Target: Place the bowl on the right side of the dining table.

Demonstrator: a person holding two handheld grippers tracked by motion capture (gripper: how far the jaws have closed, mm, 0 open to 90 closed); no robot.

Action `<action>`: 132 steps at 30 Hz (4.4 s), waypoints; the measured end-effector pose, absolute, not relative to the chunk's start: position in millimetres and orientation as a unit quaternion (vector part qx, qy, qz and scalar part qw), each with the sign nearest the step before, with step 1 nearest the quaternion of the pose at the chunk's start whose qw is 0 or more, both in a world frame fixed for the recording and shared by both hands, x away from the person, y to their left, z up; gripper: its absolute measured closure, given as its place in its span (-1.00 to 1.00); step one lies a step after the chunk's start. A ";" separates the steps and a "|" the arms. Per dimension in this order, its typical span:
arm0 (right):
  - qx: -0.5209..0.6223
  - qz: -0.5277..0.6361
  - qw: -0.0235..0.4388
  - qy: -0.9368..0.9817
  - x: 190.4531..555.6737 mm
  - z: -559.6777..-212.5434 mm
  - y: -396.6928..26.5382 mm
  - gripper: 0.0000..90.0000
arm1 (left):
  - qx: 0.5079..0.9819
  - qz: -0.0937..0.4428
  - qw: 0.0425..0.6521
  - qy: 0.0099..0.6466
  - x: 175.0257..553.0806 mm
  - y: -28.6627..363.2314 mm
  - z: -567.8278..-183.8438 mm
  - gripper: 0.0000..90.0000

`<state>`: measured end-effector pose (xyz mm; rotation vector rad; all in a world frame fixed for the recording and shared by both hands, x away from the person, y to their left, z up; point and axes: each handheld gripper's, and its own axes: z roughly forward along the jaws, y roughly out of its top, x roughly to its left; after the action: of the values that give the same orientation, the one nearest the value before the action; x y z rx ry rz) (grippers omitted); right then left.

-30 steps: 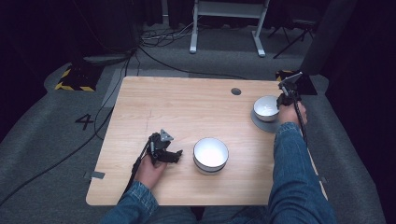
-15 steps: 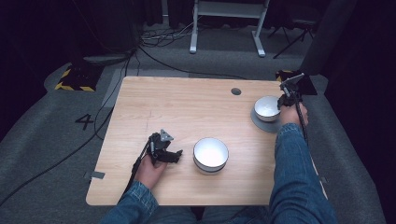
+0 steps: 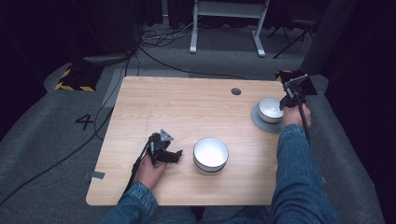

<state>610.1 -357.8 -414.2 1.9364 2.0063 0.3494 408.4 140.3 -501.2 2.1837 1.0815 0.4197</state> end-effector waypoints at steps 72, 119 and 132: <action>0.381 0.348 0.137 0.846 434.3 -327.1 -266.4 0.23 | 0.830 0.160 0.328 0.421 408.6 138.0 -501.3 -0.67; 0.377 0.338 0.104 0.856 380.1 -471.8 -240.7 0.27 | 0.830 0.158 0.329 0.421 408.5 137.9 -501.3 -0.67; 0.361 0.364 0.145 0.846 373.5 -495.5 -239.3 0.19 | 0.830 0.158 0.328 0.422 408.4 137.9 -501.3 -0.67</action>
<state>373.5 -239.3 -495.5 1.0396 2.4384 1.0477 408.4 137.9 -501.3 2.1736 1.1044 0.4130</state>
